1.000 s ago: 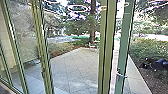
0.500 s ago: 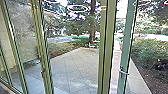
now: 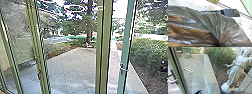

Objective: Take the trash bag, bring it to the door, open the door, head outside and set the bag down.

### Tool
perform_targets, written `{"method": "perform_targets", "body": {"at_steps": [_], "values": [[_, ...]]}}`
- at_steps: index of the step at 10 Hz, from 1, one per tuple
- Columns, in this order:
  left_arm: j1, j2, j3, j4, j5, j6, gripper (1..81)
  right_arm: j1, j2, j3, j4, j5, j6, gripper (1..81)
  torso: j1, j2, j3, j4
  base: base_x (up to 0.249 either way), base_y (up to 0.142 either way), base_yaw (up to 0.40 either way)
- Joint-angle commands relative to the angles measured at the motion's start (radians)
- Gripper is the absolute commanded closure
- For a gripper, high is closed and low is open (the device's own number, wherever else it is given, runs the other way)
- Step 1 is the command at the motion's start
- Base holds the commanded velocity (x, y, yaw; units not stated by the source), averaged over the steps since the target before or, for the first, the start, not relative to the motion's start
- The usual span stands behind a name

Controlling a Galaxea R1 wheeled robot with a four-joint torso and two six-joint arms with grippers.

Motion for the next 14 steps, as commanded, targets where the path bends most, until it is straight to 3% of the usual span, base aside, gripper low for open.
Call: {"method": "perform_targets", "body": {"at_steps": [1, 2, 3, 4, 8, 10, 14], "values": [[-0.066, -0.002, 0.002, -0.007, 0.057, -0.002, 81.1, 0.125, -0.022, -0.001, -0.035, -0.016, 0.0, 1.0, 0.0, 0.0, 0.0, -0.064, 0.0, 0.0, 0.0], [-0.066, -0.002, 0.002, -0.007, 0.057, -0.002, 81.1, 0.116, -0.022, -0.001, -0.037, -0.016, -0.002, 1.0, 0.0, 0.0, 0.0, -0.025, 0.0, 0.0, 0.0], [-0.066, -0.002, 0.002, -0.007, 0.057, -0.002, 81.1, 0.111, -0.022, -0.012, -0.046, -0.01, -0.002, 1.0, 0.0, 0.0, 0.0, -0.045, 0.0, 0.0, 0.0], [-0.065, -0.002, 0.002, -0.007, 0.057, -0.002, 81.1, 0.102, -0.023, -0.031, -0.069, 0.022, 0.0, 1.0, 0.0, 0.0, 0.0, -0.053, 0.0, 0.0, 0.0], [-0.063, -0.001, 0.002, -0.007, 0.057, -0.002, 81.1, 0.077, -0.037, -0.08, -0.118, 0.052, -0.002, 1.0, 0.0, 0.0, 0.0, -0.053, 0.0, 0.0, 0.0], [-0.063, 0.002, 0.002, -0.005, 0.055, -0.002, 81.1, 0.064, -0.031, -0.077, -0.092, 0.05, 0.001, 1.0, 0.0, 0.0, 0.0, -0.053, 0.0, 0.0, 0.0], [-0.063, 0.005, 0.002, -0.004, 0.055, 0.0, 81.1, -0.051, 0.035, 0.095, 0.265, -0.129, -0.017, 1.0, 0.0, 0.0, 0.0, -0.053, 0.0, 0.0, 0.0]]}}
